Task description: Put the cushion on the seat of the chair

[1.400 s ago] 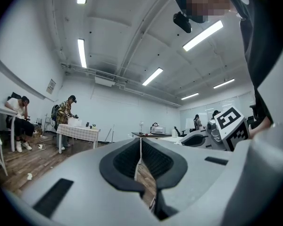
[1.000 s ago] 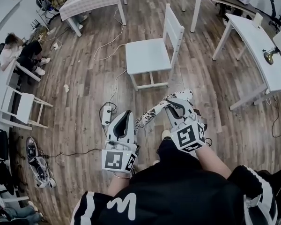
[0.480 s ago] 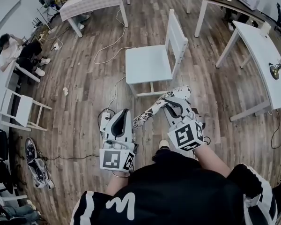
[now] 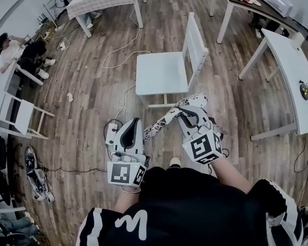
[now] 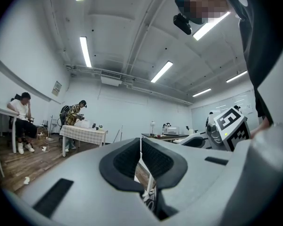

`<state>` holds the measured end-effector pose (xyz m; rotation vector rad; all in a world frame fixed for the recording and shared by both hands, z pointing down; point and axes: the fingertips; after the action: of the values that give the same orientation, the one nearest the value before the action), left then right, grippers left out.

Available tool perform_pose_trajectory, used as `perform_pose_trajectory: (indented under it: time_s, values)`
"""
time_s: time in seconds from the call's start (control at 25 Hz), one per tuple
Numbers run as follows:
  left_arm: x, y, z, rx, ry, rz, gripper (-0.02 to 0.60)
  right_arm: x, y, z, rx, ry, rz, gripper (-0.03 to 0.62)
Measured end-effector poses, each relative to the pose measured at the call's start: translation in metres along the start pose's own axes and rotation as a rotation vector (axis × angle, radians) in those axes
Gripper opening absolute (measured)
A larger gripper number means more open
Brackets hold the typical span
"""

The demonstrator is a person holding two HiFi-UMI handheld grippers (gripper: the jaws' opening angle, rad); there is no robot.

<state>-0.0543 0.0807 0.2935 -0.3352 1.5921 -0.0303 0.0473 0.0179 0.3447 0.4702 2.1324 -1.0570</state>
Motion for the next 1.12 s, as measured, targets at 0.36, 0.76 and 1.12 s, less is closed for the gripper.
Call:
perform_pose_trajectory:
  time_s: [0.36,0.76,1.12]
  values:
    - [-0.003,-0.011,-0.002,0.027,0.021,-0.028,0.014,-0.005,-0.013,0.005,0.044,-0.014,0.005,0.028]
    - [0.001,-0.033,-0.019,0.024,0.016,-0.023,0.014,-0.002,-0.035,0.015,0.056,-0.018,0.005,0.028]
    - [0.011,-0.075,-0.055,0.003,0.012,-0.022,0.014,0.013,-0.079,0.037,0.053,-0.023,-0.011,0.028]
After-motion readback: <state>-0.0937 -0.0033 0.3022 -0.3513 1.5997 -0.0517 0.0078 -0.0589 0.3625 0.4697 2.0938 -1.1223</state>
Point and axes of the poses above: the fingertips, and each gripper's own axes: y backward along the fingers, z to its right, x out of its top, and after that the axes turned 15 degrees about -z, right-handed
